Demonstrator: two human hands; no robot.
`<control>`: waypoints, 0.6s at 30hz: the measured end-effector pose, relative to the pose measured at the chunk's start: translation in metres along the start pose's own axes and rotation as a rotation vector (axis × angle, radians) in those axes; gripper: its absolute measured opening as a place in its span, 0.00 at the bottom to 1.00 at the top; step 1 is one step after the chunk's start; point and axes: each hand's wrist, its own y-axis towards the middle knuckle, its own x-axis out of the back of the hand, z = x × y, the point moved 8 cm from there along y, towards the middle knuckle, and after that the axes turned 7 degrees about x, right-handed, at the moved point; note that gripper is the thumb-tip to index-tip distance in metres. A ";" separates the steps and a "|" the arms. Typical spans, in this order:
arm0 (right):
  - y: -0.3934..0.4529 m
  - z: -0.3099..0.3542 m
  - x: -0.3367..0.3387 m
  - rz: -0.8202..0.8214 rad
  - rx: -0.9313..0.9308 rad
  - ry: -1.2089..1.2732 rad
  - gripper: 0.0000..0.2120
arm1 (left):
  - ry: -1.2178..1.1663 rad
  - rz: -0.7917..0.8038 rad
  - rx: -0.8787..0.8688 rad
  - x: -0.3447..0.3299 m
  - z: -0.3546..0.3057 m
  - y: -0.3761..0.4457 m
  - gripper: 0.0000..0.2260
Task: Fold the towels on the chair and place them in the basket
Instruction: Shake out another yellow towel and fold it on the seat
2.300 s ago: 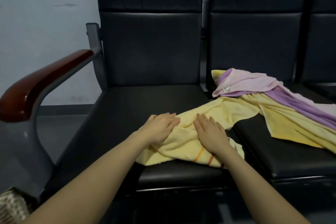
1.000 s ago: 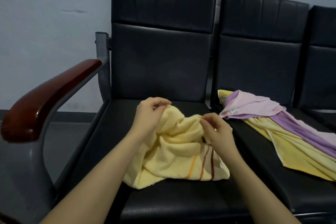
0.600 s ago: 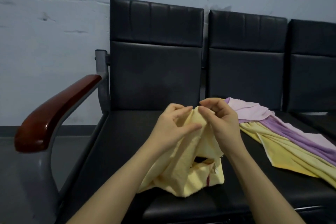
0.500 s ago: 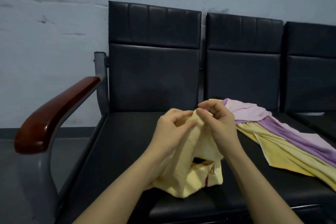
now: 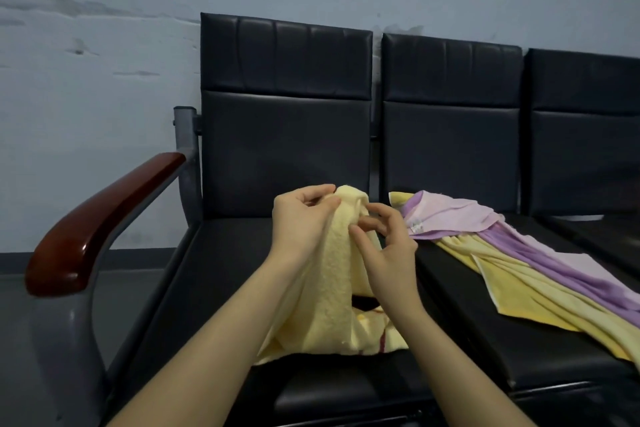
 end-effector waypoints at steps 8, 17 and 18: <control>0.014 0.020 0.006 -0.042 -0.003 0.191 0.11 | 0.016 -0.026 0.003 0.022 -0.002 0.006 0.13; 0.040 0.021 0.036 -0.117 -0.112 0.260 0.10 | 0.079 -0.011 -0.131 0.032 -0.045 0.012 0.17; 0.043 0.025 0.036 -0.110 -0.093 0.264 0.09 | 0.090 -0.005 -0.189 0.032 -0.056 0.011 0.16</control>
